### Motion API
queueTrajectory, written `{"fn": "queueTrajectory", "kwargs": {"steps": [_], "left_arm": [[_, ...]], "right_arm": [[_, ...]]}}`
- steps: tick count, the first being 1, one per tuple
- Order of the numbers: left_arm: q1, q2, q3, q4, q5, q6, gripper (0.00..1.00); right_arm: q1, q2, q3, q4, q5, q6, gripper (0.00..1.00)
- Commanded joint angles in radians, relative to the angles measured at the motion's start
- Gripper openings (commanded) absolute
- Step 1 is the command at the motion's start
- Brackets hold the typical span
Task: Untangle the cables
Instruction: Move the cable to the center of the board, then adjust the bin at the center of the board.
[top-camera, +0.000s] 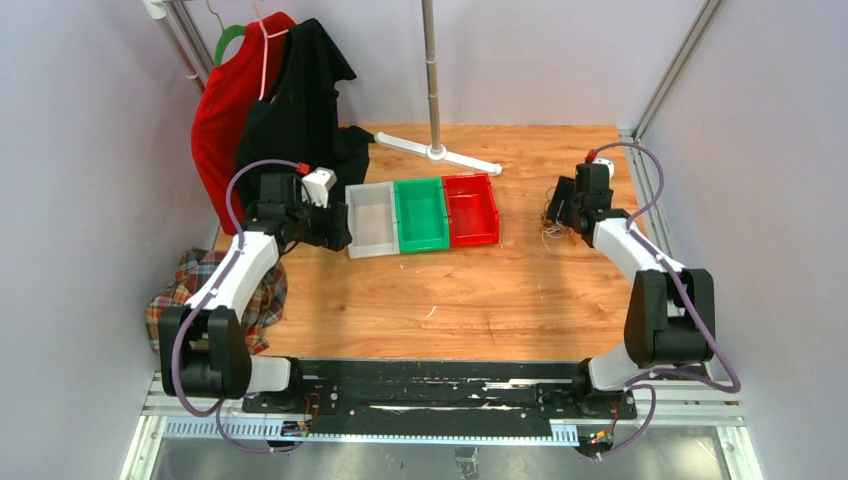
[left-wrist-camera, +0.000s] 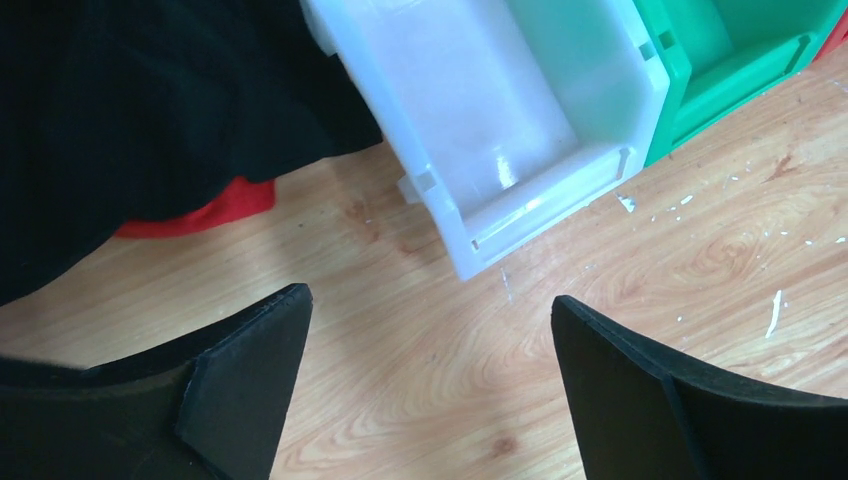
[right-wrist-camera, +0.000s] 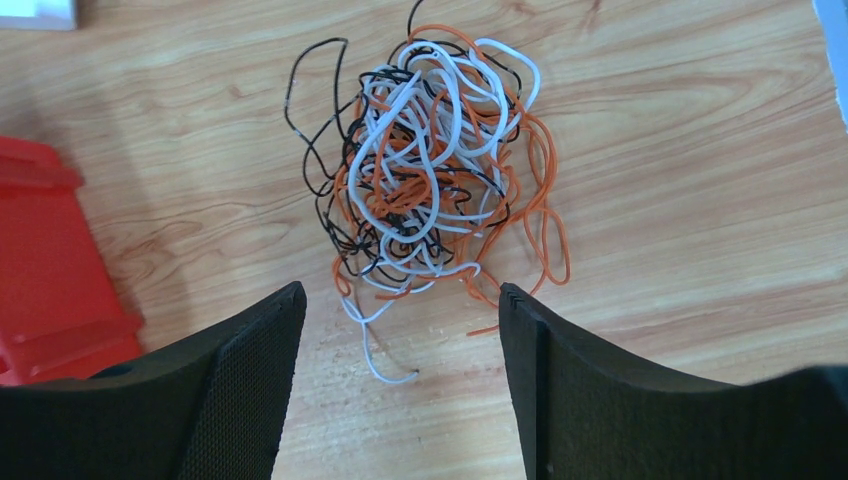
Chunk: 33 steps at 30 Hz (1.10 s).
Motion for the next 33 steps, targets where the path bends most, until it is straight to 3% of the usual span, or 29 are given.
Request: {"fn": "queueTrajectory", "kwargs": {"steps": [1, 14, 26, 33], "left_arm": [[-0.02, 0.061, 0.057, 0.043, 0.044, -0.058, 0.93], [-0.057, 0.189, 0.078, 0.167, 0.067, -0.099, 0.64], [-0.066, 0.321, 0.109, 0.256, 0.051, -0.128, 0.53], [-0.079, 0.395, 0.149, 0.266, 0.045, -0.121, 0.41]], "right_arm": [[0.008, 0.082, 0.053, -0.005, 0.038, -0.003, 0.7], [0.01, 0.117, 0.054, -0.042, -0.066, 0.033, 0.53], [0.016, 0.1, -0.01, -0.024, -0.099, 0.032, 0.37], [0.016, 0.045, -0.047, -0.034, -0.099, 0.026, 0.33]]}}
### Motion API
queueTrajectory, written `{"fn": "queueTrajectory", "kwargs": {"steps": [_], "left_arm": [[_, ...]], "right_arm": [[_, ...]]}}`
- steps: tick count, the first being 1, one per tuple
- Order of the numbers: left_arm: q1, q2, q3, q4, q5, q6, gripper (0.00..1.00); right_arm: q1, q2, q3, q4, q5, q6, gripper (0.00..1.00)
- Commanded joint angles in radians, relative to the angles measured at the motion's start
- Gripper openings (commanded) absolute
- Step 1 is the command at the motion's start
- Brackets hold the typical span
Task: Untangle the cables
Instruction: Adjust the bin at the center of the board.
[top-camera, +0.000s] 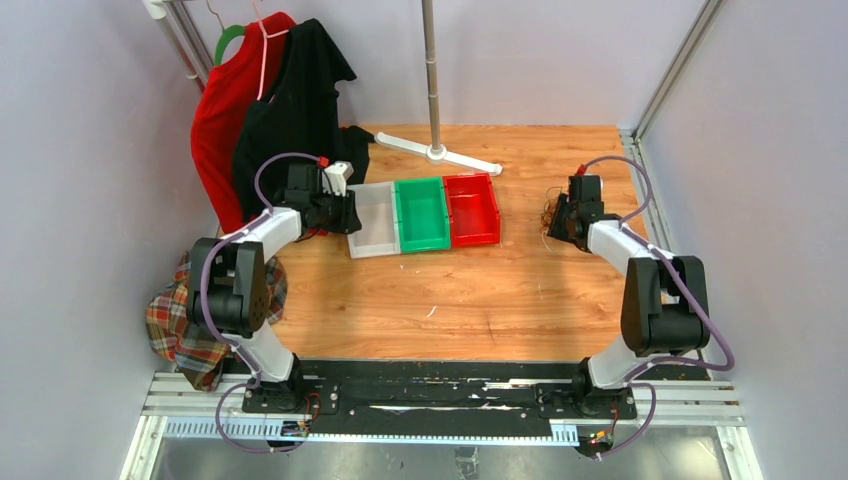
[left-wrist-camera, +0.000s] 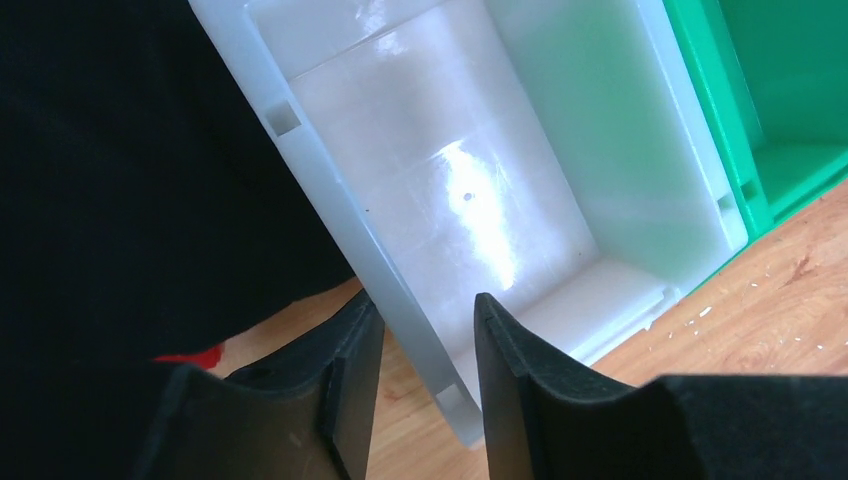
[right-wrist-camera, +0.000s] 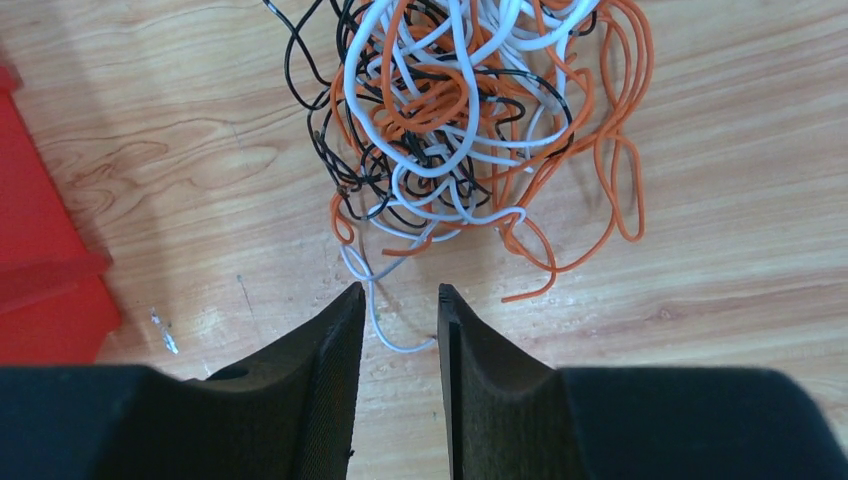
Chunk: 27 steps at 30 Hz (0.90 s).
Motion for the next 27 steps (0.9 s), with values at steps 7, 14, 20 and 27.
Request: {"fn": "queueTrajectory", "kwargs": {"steps": [7, 14, 20, 27], "left_arm": [[-0.043, 0.034, 0.033, 0.048, 0.015, -0.007, 0.32], [-0.046, 0.015, 0.02, 0.053, 0.011, -0.025, 0.31], [-0.047, -0.058, -0.053, 0.064, -0.039, -0.087, 0.32], [-0.048, -0.096, -0.134, 0.098, -0.186, -0.248, 0.19]], "right_arm": [[-0.028, -0.114, 0.081, -0.089, 0.064, -0.015, 0.71], [-0.052, 0.07, 0.248, -0.126, 0.043, -0.067, 0.76], [-0.052, 0.217, 0.294, -0.159, -0.022, -0.063, 0.65], [-0.027, 0.135, 0.143, -0.125, -0.04, -0.02, 0.28]]}}
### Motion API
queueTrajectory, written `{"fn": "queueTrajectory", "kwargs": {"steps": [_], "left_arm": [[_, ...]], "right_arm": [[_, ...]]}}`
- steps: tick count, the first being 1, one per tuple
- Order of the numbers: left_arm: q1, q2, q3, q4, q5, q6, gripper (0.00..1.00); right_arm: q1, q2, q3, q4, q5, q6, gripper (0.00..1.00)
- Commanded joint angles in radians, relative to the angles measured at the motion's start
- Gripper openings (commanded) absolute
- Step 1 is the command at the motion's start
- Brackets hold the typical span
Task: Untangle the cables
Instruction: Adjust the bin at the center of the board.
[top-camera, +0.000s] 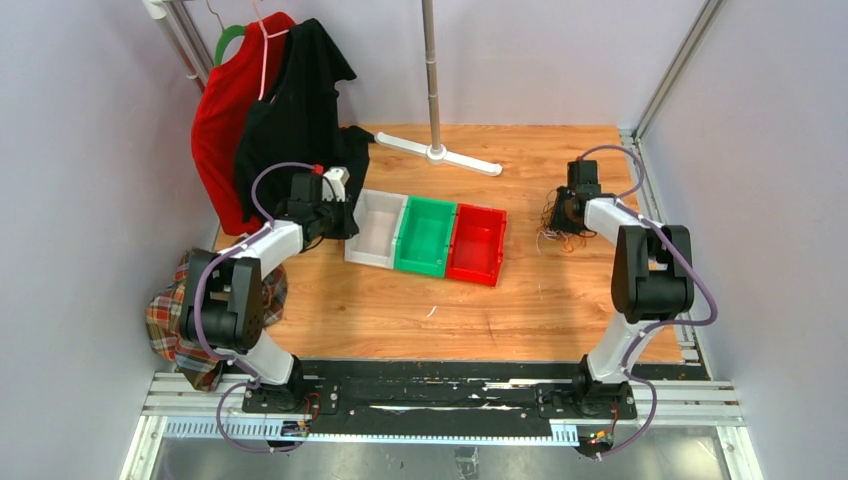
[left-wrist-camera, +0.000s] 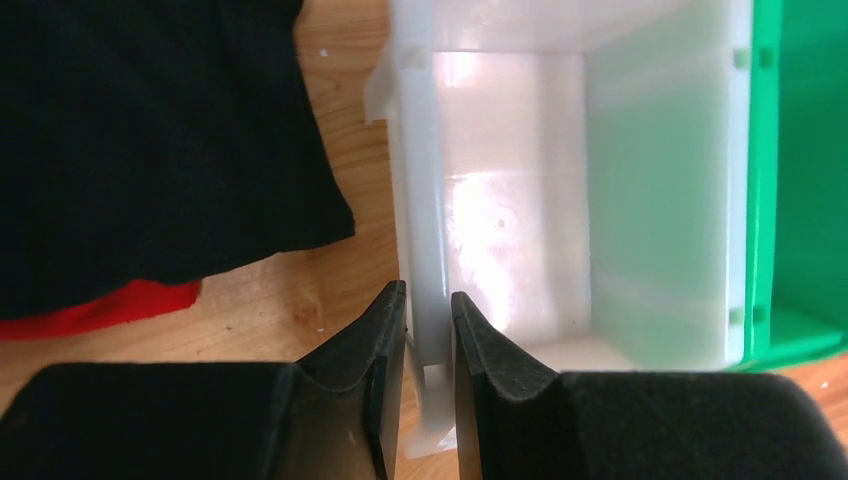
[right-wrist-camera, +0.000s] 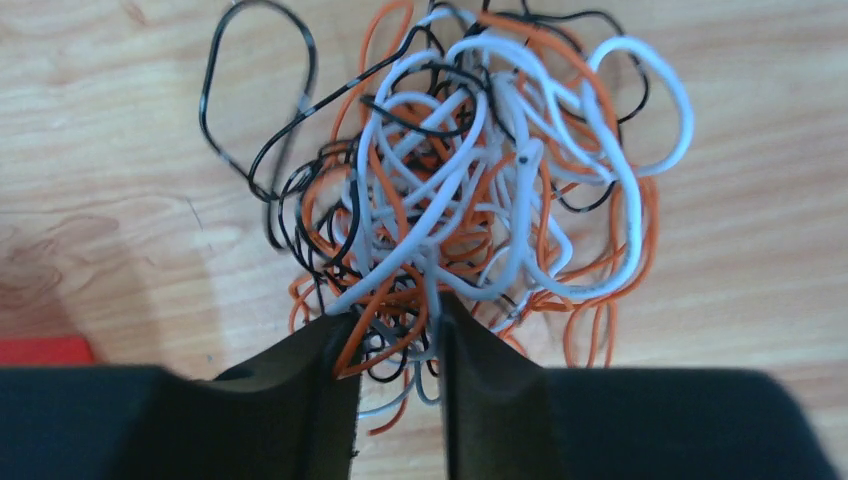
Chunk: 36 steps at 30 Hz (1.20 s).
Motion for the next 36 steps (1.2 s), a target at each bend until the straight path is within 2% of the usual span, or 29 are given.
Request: {"fn": "queueTrajectory", "kwargs": {"steps": [1, 3, 7, 9, 15, 19, 22, 25, 27, 31, 33, 36], "left_arm": [[-0.004, -0.015, -0.037, 0.035, -0.091, -0.145, 0.17], [-0.005, -0.011, -0.044, 0.057, -0.115, -0.198, 0.13], [-0.019, -0.036, -0.074, 0.126, -0.202, -0.276, 0.06], [-0.031, -0.042, -0.077, 0.141, -0.237, -0.304, 0.05], [-0.073, -0.023, -0.072, 0.159, -0.275, -0.355, 0.03], [-0.095, -0.014, -0.067, 0.162, -0.271, -0.346, 0.03], [-0.096, -0.018, -0.066, 0.161, -0.268, -0.332, 0.03], [-0.095, -0.026, -0.068, 0.16, -0.251, -0.319, 0.07], [-0.095, -0.036, -0.073, 0.162, -0.229, -0.31, 0.13], [-0.094, -0.056, -0.058, 0.12, -0.161, -0.262, 0.51], [-0.095, -0.076, -0.043, 0.067, -0.145, -0.214, 0.67], [-0.094, -0.121, -0.025, -0.029, -0.132, -0.108, 0.82]], "right_arm": [[0.027, -0.12, -0.121, -0.002, -0.015, 0.025, 0.24], [0.064, -0.188, -0.184, 0.001, 0.005, 0.026, 0.18], [0.152, -0.33, -0.306, -0.016, 0.04, 0.043, 0.13], [0.196, -0.4, -0.372, -0.02, 0.037, 0.07, 0.11], [0.43, -0.557, -0.545, -0.006, 0.051, 0.181, 0.08], [0.616, -0.551, -0.567, -0.003, 0.068, 0.277, 0.06], [0.767, -0.527, -0.533, 0.004, 0.109, 0.318, 0.06], [0.865, -0.463, -0.459, 0.029, 0.096, 0.327, 0.06], [0.921, -0.406, -0.39, 0.034, 0.091, 0.319, 0.06], [0.984, -0.308, -0.261, 0.028, 0.086, 0.296, 0.1], [0.989, -0.293, -0.222, 0.021, 0.074, 0.295, 0.21], [0.988, -0.327, -0.206, 0.021, 0.045, 0.293, 0.4]]}}
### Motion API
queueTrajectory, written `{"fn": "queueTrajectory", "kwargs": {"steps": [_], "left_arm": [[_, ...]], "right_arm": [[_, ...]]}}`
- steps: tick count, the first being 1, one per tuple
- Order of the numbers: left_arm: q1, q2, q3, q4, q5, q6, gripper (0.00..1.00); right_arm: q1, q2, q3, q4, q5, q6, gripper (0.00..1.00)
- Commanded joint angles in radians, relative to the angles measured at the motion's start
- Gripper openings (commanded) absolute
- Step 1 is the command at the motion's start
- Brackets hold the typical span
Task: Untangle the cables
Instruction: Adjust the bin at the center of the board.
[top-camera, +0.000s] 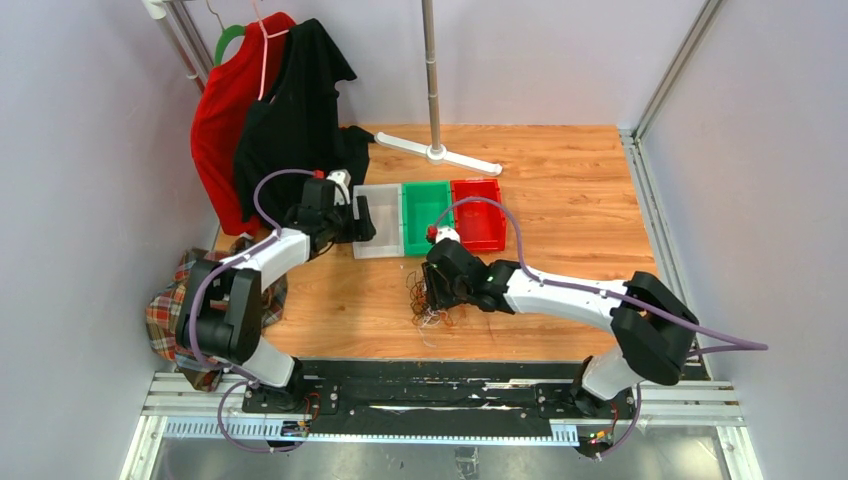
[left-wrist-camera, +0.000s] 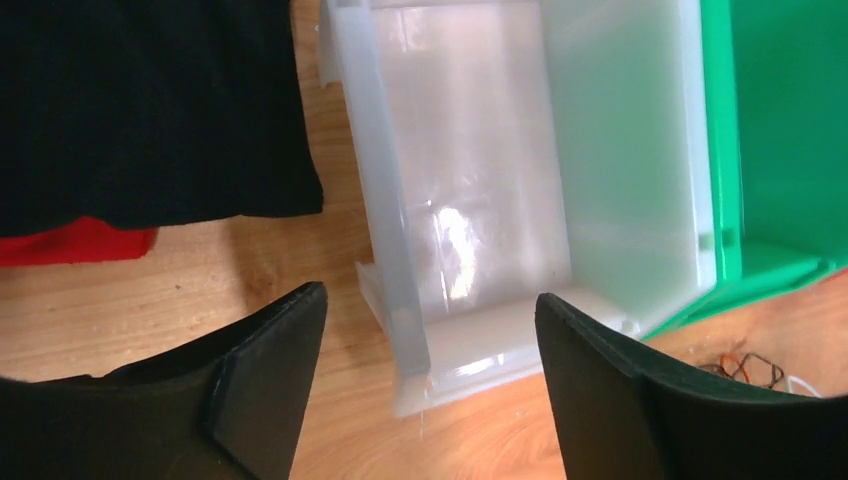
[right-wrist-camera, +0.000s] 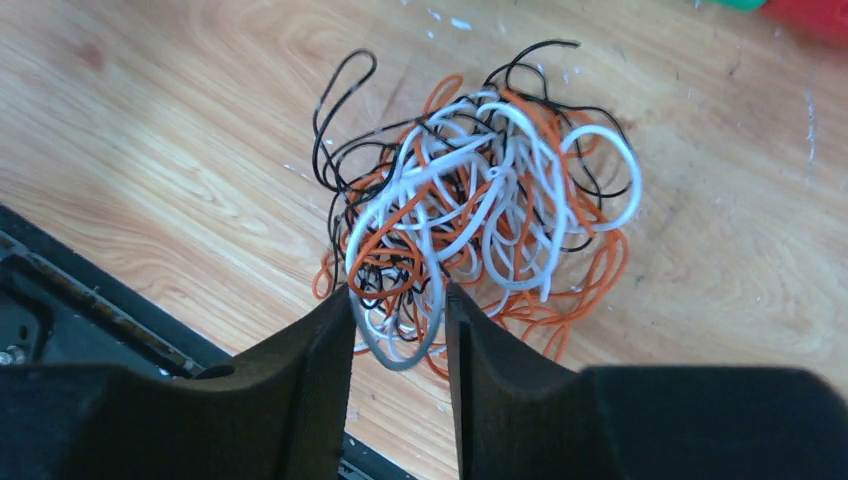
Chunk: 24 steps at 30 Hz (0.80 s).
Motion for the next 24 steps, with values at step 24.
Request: {"fn": "queueTrajectory", "kwargs": {"steps": [24], "left_arm": [[-0.138, -0.08, 0.112, -0.477, 0.536, 0.47, 0.9]], "right_arm": [[-0.159, -0.048, -0.082, 0.199, -0.219, -0.026, 0.48]]}}
